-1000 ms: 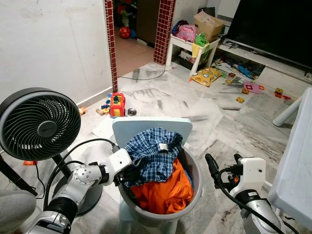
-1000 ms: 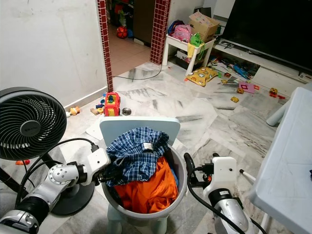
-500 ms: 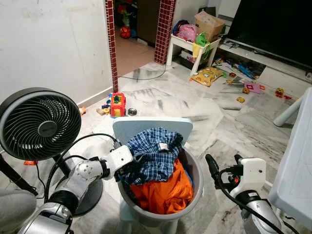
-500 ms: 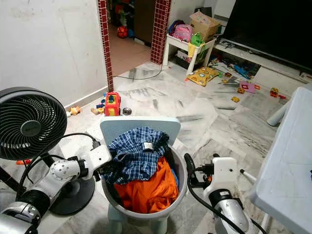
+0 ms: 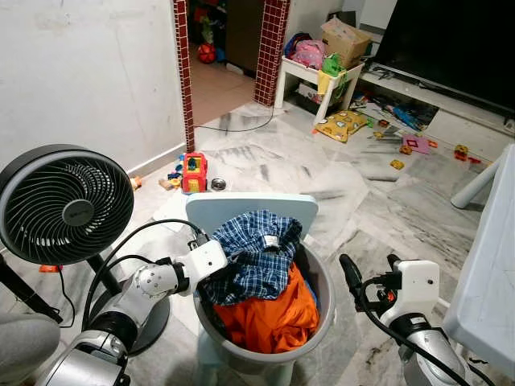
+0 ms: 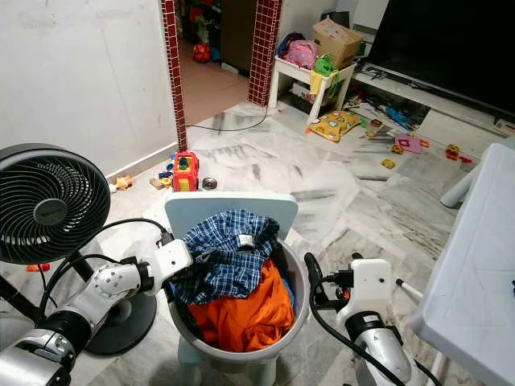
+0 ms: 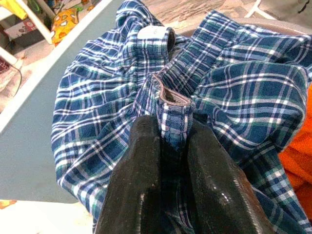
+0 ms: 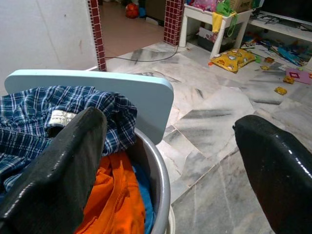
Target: Hang hanger
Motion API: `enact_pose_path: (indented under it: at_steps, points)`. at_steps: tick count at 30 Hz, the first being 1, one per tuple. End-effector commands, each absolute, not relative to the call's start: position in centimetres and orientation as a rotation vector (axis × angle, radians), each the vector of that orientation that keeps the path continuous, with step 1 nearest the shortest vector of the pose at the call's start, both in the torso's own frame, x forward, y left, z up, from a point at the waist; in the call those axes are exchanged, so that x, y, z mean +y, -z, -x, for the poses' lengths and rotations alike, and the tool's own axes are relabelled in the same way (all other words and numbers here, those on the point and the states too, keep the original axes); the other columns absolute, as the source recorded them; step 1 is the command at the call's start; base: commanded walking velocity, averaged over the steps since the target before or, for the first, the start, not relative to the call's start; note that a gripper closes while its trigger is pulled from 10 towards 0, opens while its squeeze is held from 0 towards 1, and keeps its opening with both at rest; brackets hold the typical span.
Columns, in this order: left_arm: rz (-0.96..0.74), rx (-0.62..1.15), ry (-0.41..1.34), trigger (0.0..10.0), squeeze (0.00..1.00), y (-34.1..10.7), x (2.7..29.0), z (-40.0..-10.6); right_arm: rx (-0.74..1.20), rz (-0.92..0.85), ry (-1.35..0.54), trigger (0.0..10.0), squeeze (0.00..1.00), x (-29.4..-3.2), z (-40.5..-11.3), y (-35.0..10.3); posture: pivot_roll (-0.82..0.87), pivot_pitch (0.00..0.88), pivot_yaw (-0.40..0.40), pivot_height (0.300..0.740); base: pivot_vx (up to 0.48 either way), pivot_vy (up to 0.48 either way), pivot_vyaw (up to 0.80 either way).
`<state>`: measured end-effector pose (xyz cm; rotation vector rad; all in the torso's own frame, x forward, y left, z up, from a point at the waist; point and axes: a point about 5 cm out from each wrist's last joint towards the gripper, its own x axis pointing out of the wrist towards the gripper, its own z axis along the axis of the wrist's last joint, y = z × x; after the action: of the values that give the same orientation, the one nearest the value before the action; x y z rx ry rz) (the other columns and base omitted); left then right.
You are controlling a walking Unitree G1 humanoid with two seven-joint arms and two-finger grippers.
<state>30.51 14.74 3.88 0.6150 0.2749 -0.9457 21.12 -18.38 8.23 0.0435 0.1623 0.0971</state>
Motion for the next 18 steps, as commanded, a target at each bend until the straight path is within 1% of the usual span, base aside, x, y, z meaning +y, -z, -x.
enact_pose_path:
  at_steps: [1,2,6,7,8,11,18]
  points:
    - [-0.631,0.266,0.971,0.0,0.00,-4.1,14.5,-30.6,0.159,-0.040,-0.121,10.0,0.00,-18.4,-21.0,-8.7,0.08,0.000,-0.096,0.740,0.000,0.000,0.00]
    - [-0.631,0.266,0.971,0.0,0.00,-4.1,14.5,-30.6,0.159,-0.040,-0.121,10.0,0.00,-18.4,-21.0,-8.7,0.08,0.000,-0.096,0.740,0.000,0.000,0.00]
    - [-0.630,0.265,0.977,0.0,0.00,-4.0,14.5,-30.5,0.214,-0.057,-0.235,10.0,0.00,-17.7,-20.4,-8.1,0.08,0.000,-0.098,0.740,0.000,0.000,0.00]
    - [-0.629,0.265,0.981,0.0,0.00,-4.0,14.6,-30.5,0.238,-0.061,-0.290,10.0,0.00,-17.6,-20.0,-8.0,0.08,0.000,-0.098,0.740,0.000,0.000,0.00]
    - [-0.629,0.265,0.981,0.0,0.00,-4.0,14.6,-30.5,0.238,-0.061,-0.290,10.0,0.00,-17.6,-20.0,-8.0,0.08,0.000,-0.098,0.740,0.000,0.000,0.00]
    - [-0.629,0.265,0.985,0.0,0.00,-3.9,14.6,-30.4,0.287,-0.051,-0.385,10.0,0.00,-17.5,-19.3,-7.8,0.08,0.000,-0.100,0.740,0.000,0.000,0.00]
    - [-0.647,0.270,0.942,0.0,0.00,-3.8,15.1,-30.4,0.344,-0.038,-0.436,10.0,0.00,-17.5,-18.6,-7.2,0.08,0.000,-0.094,0.740,0.000,0.000,0.00]
